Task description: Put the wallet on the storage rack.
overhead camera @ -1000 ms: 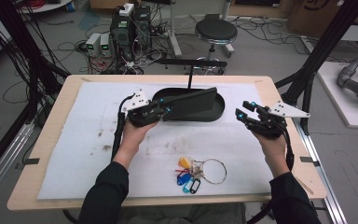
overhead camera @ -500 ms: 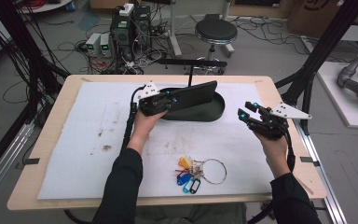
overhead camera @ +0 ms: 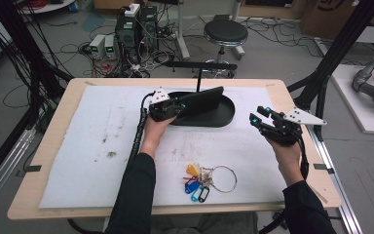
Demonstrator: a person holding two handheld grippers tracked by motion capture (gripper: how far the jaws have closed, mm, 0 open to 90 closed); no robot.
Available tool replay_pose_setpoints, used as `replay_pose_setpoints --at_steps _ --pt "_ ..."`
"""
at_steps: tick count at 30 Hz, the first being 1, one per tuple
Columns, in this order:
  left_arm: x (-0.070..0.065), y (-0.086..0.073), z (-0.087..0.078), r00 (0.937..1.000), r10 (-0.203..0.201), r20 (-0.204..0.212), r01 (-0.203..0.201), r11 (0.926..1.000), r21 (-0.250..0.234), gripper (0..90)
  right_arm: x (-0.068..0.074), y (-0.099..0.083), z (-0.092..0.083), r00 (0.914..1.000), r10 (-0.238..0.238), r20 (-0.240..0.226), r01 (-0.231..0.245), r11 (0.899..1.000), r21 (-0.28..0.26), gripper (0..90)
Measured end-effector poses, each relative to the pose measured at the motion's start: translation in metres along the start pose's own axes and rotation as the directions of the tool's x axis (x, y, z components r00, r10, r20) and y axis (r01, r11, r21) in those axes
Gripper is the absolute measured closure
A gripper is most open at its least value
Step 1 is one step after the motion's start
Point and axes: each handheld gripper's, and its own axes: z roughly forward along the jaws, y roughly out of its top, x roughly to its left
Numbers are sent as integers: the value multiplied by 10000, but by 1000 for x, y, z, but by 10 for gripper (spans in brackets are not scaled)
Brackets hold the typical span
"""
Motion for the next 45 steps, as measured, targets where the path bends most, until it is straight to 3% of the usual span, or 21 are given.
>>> replay_pose_setpoints --at_steps 4,12,17,18,19,20,21,24,30,32,34,38,39,41,42,43,44,45 --pt "3 -3 0 10000 -43 -47 43 10000 43 734 0 0 0 10000 -18 -15 18 10000 -1 548" --pt "7 -5 -3 9989 142 -455 -108 9971 754 685 -1 -1 0 10000 -13 -27 14 10000 20 547" --pt "6 -3 -5 9963 274 -815 -164 9910 1326 622 -1 -1 0 10000 10 -11 -10 10000 47 539" --pt "5 -2 -5 9951 236 -958 -100 9901 1403 598 -1 -1 0 10000 72 -3 -72 9999 77 532" --pt "3 1 -7 9921 50 -1254 152 9870 1597 458 -1 -1 1 9999 105 -42 -105 9999 101 521" --pt "3 1 -7 9921 50 -1254 152 9870 1597 407 -1 -1 1 9999 105 -42 -105 9999 101 521" --pt "2 3 -10 9921 -42 -1256 251 9860 1649 407 -1 -1 0 9999 113 -54 -112 9999 100 511" --pt "-2 6 -18 9900 -38 -1413 279 9853 1687 294 -1 -1 1 9999 145 -23 -145 9998 133 489" --pt "-12 12 -47 9917 174 -1277 2 9905 1372 248 2 -1 1 9998 187 87 -190 9992 340 426" --pt "-16 16 -59 9896 219 -1420 -36 9918 1275 248 4 0 1 9998 137 154 -143 9993 350 403" --pt "-20 20 -69 9905 130 -1372 82 9883 1523 248 5 0 0 9998 145 156 -151 9991 392 383" --pt "-34 24 -94 9849 320 -1703 -56 9882 1533 251 4 -2 -2 9997 214 116 -221 9975 678 338" --pt "-41 24 -109 9826 357 -1820 -92 9894 1448 251 5 -4 -4 9997 157 203 -175 9959 884 316" --pt "-44 23 -116 9810 402 -1900 -138 9903 1386 251 4 -6 -5 9997 69 235 -91 9956 937 311" --pt "-47 22 -122 9806 385 -1923 -131 9912 1316 250 4 -7 -7 9995 46 300 -75 9950 993 303" --pt "-53 17 -139 9809 171 -1936 49 9937 1122 251 4 -10 -12 9992 99 392 -133 9961 869 274" --pt "-53 17 -139 9809 171 -1936 49 9937 1122 251 4 -10 -12 9992 99 392 -133 9961 869 274" --pt "-55 14 -146 9817 -89 -1904 282 9947 987 251 4 -11 -15 9990 191 409 -223 9967 778 274"
